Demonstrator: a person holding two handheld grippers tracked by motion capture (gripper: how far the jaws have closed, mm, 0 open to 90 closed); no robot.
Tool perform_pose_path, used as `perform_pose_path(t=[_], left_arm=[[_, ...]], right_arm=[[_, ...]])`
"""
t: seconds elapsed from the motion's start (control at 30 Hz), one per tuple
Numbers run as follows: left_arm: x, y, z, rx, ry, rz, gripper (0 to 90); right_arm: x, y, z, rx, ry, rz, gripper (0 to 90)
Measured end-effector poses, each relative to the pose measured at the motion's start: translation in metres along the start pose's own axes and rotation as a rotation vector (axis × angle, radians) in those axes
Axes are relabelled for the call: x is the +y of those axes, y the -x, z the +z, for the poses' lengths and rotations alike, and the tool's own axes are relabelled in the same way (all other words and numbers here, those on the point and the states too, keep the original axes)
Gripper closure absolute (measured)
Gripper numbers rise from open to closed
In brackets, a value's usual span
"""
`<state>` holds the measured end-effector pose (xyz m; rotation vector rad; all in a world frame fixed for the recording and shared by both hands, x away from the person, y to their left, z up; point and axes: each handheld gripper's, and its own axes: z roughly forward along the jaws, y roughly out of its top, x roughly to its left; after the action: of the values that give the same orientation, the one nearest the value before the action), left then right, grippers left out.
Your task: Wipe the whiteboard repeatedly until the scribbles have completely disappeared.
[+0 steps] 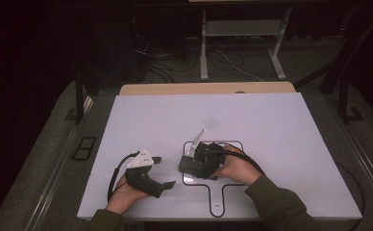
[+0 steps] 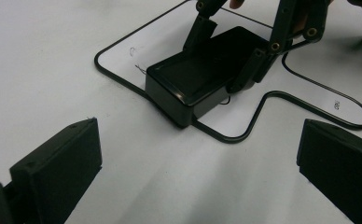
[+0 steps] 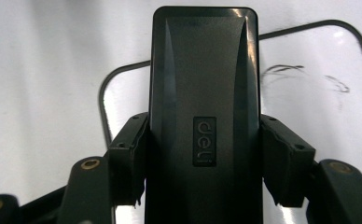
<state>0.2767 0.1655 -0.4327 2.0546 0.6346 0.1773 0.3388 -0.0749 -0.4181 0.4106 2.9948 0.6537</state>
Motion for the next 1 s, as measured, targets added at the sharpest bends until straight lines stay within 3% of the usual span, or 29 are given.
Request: perform_pose_path(t=[0.17,0.37,0.47,0.67,0.87,1.0], left_arm=[[0.000,0.000,0.000,0.001,-0.001,0.002,0.0],[0.000,0.000,0.000,0.001,-0.002,0.001,0.0],[0.000,0.000,0.000,0.001,-0.001,0.001,0.0],[0.000,0.000,0.000,0.003,-0.004,0.008,0.0],[0.000,0.001,0.000,0.004,-0.004,0.005,0.0],[0.000,0.000,0.000,0.004,-0.005,0.003,0.0]], right_arm=[[0.001,-0.001,0.000,-0.033,0.002,-0.016,38.4],[0.001,0.005,0.000,-0.096,0.001,0.017,38.5],[0.002,0.002,0.000,-0.080,-0.007,0.012,38.6],[0.006,-0.012,0.002,-0.040,-0.014,-0.051,38.7],[0.011,-0.006,0.004,-0.101,-0.021,-0.034,38.9],[0.012,-0.006,0.004,-0.100,-0.029,-0.025,38.9]])
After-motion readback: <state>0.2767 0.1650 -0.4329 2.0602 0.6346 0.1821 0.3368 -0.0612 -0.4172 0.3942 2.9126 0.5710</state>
